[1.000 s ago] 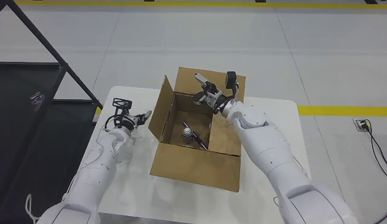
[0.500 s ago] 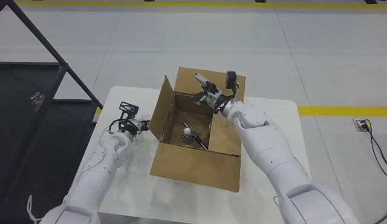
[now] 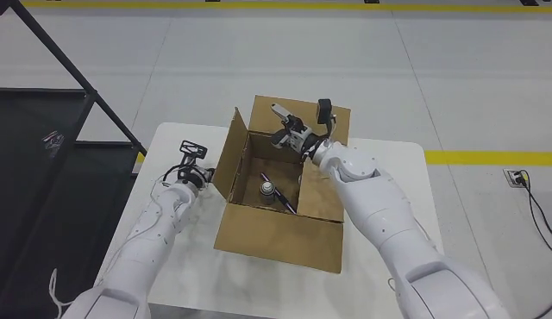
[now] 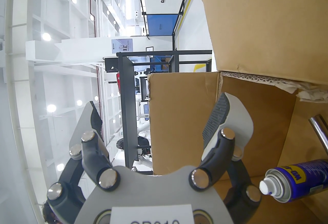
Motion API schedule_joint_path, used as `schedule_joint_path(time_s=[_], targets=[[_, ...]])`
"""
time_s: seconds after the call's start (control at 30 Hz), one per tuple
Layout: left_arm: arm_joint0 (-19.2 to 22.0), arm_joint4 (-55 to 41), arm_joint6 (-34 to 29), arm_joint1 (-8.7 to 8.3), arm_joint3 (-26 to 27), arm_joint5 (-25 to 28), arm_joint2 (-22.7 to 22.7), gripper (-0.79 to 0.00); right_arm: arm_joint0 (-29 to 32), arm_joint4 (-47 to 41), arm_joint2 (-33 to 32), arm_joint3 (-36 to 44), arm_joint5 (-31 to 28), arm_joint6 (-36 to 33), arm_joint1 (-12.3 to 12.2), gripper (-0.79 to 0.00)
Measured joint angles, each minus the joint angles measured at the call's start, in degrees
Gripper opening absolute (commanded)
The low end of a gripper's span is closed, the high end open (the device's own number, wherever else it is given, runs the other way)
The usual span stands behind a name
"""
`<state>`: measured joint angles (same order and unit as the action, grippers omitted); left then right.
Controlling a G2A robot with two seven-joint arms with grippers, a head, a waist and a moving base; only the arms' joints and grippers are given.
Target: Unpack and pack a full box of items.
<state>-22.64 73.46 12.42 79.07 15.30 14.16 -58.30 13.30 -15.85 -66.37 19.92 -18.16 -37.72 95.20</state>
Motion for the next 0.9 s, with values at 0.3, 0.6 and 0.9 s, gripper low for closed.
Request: schedule_joint_path(time_s=[0.3, 0.6, 0.9], targets=[[2.2, -1.7, -1.9, 1.95, -2.4, -6.0, 0.4, 0.000, 0.1, 1.0, 2.1, 1.9, 2.2, 0.8, 1.6, 0.000], [2.3, -2.3, -2.0, 2.11, -2.6, -6.3, 0.2, 0.000, 0.1, 1.0, 2.5, 2.4, 2.4, 0.9, 2.0, 0.000], [2.8, -3.1, -1.1, 1.90, -3.3, -7.0, -0.6, 0.000, 0.4, 2.0, 3.5, 3.4, 3.2, 0.9, 2.8, 0.000]])
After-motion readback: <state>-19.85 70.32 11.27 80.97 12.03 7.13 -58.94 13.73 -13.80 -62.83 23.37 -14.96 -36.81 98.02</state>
